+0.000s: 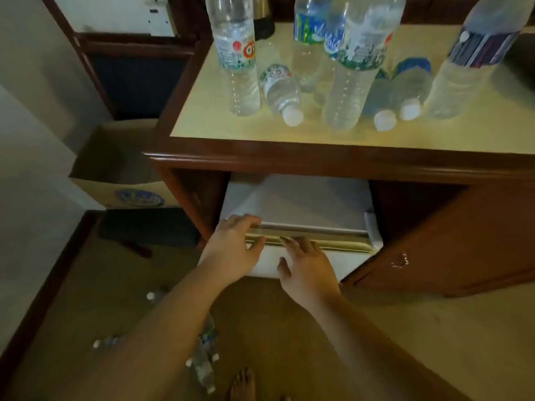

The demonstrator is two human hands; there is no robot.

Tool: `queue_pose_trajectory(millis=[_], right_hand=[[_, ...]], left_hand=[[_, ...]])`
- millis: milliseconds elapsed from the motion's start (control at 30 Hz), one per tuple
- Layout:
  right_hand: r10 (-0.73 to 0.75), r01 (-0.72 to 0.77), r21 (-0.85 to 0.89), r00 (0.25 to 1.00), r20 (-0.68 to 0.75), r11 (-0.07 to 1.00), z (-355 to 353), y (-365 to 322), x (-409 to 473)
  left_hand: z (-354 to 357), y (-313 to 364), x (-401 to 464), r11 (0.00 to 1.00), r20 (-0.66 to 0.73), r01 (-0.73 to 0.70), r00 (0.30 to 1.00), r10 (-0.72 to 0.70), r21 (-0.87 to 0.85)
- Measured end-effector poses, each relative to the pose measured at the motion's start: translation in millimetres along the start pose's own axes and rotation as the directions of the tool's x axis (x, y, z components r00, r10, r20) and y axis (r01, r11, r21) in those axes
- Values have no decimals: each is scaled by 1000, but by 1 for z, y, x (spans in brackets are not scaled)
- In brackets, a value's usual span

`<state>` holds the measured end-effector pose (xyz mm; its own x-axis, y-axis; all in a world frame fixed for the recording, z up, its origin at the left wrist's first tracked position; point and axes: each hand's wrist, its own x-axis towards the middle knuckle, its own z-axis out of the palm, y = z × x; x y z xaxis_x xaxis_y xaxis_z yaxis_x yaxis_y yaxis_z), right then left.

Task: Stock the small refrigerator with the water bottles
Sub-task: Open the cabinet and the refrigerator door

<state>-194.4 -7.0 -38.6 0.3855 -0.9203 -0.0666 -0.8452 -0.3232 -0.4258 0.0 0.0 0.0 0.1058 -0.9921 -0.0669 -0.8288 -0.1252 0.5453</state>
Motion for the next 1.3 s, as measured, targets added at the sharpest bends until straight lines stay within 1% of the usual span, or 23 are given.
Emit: queue_pose_trajectory(millis=[67,133,200,333,433,567,700,833,933,1100,1200,1300], right_hand=[[54,-54,-10,996,64,999,20,-1,17],[84,-78,-57,990,115,995,41,1,33],[87,-76,-95,989,118,993,61,4,46],[66,-52,-195,996,63,979,89,18,65],[38,-28,-263,999,31,964,110,29,74],[16,-38,-310,997,-75,950,130,39,84],[-4,-47,-266,983,-185,963,142,45,87],[3,-48,-176,968,-250,983,145,48,91],[-14,-29,-175,970,-244,984,144,50,90],[-17,-20,-158,974,-227,987,139,49,90],[-106,71,-180,975,-195,981,135,50,66],[-165,146,-134,976,-143,980,131,56,32]], left_hand=[[13,-16,21,999,67,29,997,-32,37],[27,-35,43,994,141,62,987,-74,89],[42,-52,61,987,183,56,980,-83,149],[54,-74,98,977,200,44,976,-87,208],[66,-89,121,972,227,-23,973,-32,235],[84,-110,140,962,254,-63,967,-7,265],[97,-128,149,972,261,-55,965,-7,227],[100,-136,153,977,194,-72,980,33,201],[104,-138,155,979,206,-93,977,55,181],[110,-150,154,969,229,-112,972,61,218],[110,-149,156,961,208,-104,977,50,258],[114,-148,155,961,177,-100,983,55,260]])
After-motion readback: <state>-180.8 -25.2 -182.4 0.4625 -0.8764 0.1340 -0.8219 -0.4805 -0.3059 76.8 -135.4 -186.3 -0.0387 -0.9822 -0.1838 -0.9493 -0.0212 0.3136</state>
